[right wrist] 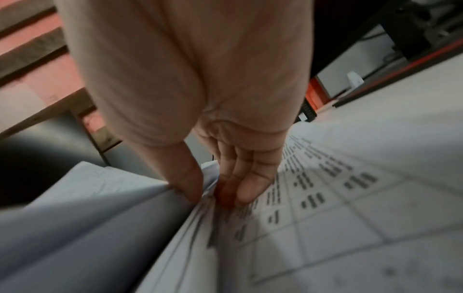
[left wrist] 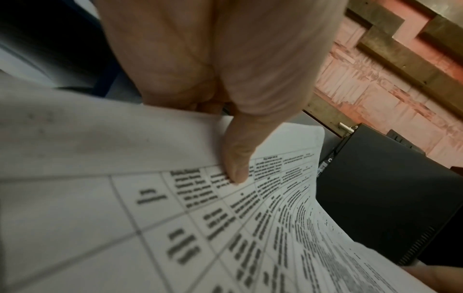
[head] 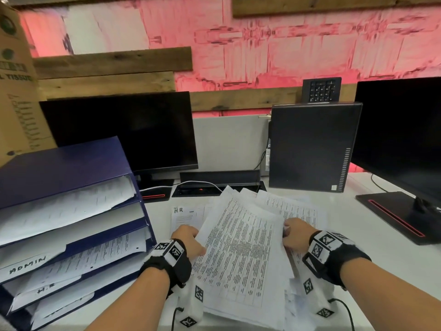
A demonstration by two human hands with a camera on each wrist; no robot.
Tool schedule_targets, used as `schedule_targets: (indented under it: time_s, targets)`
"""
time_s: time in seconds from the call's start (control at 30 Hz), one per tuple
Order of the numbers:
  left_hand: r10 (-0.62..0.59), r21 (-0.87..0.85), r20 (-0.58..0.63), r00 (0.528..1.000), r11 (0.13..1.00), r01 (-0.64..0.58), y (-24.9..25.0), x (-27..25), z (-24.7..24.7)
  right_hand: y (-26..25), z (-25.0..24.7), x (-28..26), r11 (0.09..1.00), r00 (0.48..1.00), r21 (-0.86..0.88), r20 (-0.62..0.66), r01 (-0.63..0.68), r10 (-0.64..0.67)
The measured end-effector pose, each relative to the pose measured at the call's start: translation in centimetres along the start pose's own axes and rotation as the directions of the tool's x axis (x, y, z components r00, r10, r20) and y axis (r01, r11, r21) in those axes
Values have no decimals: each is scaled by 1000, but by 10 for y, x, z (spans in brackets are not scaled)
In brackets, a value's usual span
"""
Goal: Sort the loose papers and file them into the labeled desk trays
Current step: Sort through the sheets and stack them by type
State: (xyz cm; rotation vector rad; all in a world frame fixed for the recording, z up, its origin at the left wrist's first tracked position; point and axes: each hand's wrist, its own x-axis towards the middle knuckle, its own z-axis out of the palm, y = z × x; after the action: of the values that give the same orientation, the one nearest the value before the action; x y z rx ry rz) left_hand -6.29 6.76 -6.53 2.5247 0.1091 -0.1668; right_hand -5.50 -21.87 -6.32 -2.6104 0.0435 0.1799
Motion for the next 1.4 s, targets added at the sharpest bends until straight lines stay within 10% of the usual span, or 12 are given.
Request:
schedule_targets:
  time_s: [0.23,0.5,0.9,1.17,1.3,1.4]
  targets:
    - [11,-62,-26,1000,998,-12,-4,-4,0,-4,-2,8,935,989,322,35,-146,143]
    - [-14,-123,-60,998,992,7,-6,-10,-7,-2,-4,4,964,986,266,-156,-20,63]
    - [45,-540,-159,986,832,-125,11,-20,-17,-5,-20,-3,769,961,608,-275,196,-27]
    - [-5,-486,-279,960,863,-137,11,-21,-15,-26,-24,-11,380,996,922,-92,80,13]
    - [-32,-490,-287,957,864,-118,8,-19,-13,-17,-19,-8,769,982,613,-158,182,-106]
    - [-35,-568,-252,967,814,-119,7,-20,-13,-17,-19,-6,791,972,574,-208,212,-110]
